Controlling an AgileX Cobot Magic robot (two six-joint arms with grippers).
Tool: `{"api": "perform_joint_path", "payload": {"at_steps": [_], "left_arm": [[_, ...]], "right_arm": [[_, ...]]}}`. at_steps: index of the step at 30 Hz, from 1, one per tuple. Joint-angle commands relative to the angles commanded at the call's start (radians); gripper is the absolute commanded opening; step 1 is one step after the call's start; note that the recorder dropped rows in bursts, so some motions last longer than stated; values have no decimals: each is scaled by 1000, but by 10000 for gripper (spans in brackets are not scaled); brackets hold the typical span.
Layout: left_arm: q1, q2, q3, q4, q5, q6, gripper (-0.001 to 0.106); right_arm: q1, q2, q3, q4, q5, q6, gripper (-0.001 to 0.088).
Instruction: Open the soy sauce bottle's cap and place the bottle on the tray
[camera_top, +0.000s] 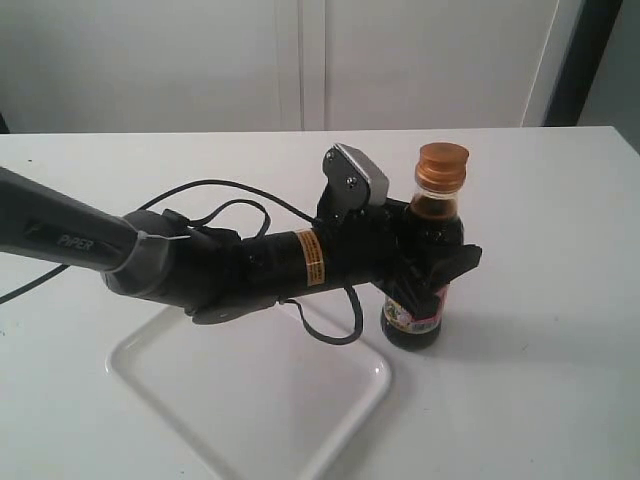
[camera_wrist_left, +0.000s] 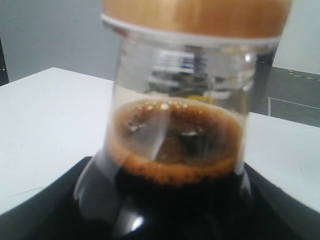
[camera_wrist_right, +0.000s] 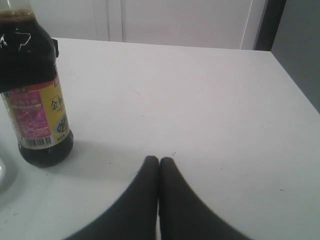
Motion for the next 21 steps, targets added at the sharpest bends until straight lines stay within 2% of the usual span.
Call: {"api": "perform_joint_path", "payload": {"at_steps": [14, 17, 21], "left_arm": [[0, 0, 0, -2, 0, 2, 0], [0, 0, 0, -2, 0, 2, 0], [0, 0, 0, -2, 0, 2, 0]], "right_arm": [[0, 0, 0, 0, -17, 15, 0], [0, 0, 0, 0, -92, 17, 0], [0, 0, 0, 2, -252, 154, 0]]}}
